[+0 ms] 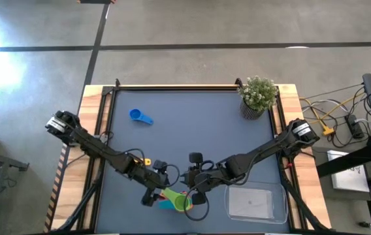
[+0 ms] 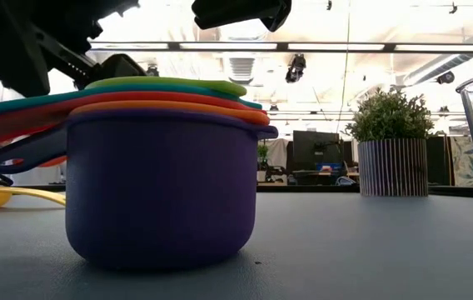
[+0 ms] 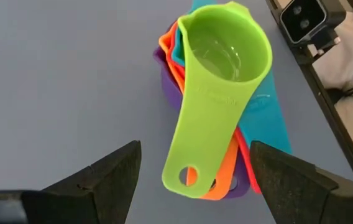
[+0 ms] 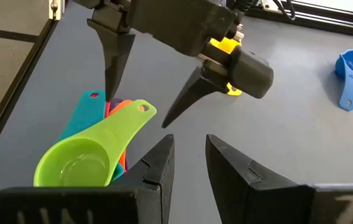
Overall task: Nest measuring cups in basket
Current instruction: Stack the light green measuring cup on top of the light blue measuring cup, then adjust the stacked measuring cups, then stack the blue measuring cup on top of the light green measuring cup
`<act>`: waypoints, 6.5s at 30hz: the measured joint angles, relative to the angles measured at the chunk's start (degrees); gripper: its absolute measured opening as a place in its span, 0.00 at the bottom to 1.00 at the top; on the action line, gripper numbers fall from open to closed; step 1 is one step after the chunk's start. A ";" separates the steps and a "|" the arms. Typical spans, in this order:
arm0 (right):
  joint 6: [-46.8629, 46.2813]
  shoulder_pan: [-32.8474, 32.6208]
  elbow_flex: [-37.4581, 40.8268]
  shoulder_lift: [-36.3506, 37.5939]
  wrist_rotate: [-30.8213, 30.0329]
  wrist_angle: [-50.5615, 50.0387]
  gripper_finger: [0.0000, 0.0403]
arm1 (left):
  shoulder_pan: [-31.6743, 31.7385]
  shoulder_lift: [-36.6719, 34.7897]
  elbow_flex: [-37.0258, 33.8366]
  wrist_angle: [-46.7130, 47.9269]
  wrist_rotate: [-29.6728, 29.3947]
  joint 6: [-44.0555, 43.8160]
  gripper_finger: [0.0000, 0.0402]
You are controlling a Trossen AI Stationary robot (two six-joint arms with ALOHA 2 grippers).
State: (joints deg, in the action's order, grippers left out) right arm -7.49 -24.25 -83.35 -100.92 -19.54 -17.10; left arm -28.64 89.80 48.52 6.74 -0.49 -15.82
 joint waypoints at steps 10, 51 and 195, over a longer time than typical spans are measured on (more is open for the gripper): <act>0.00 0.00 0.00 0.00 -0.01 0.00 0.20 | -0.11 0.00 -0.04 -1.10 2.60 -2.78 0.70; 5.35 -4.59 0.02 -1.08 8.67 5.03 0.19 | -1.48 3.85 4.01 4.70 2.42 -3.97 0.66; 4.54 0.23 35.63 21.89 3.42 33.68 0.02 | 60.41 -3.65 -0.03 34.43 -16.39 -12.78 0.66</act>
State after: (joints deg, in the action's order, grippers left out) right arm -2.95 -24.02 -47.72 -79.03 -16.12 16.58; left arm 31.77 86.15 48.50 41.17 -16.88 -28.60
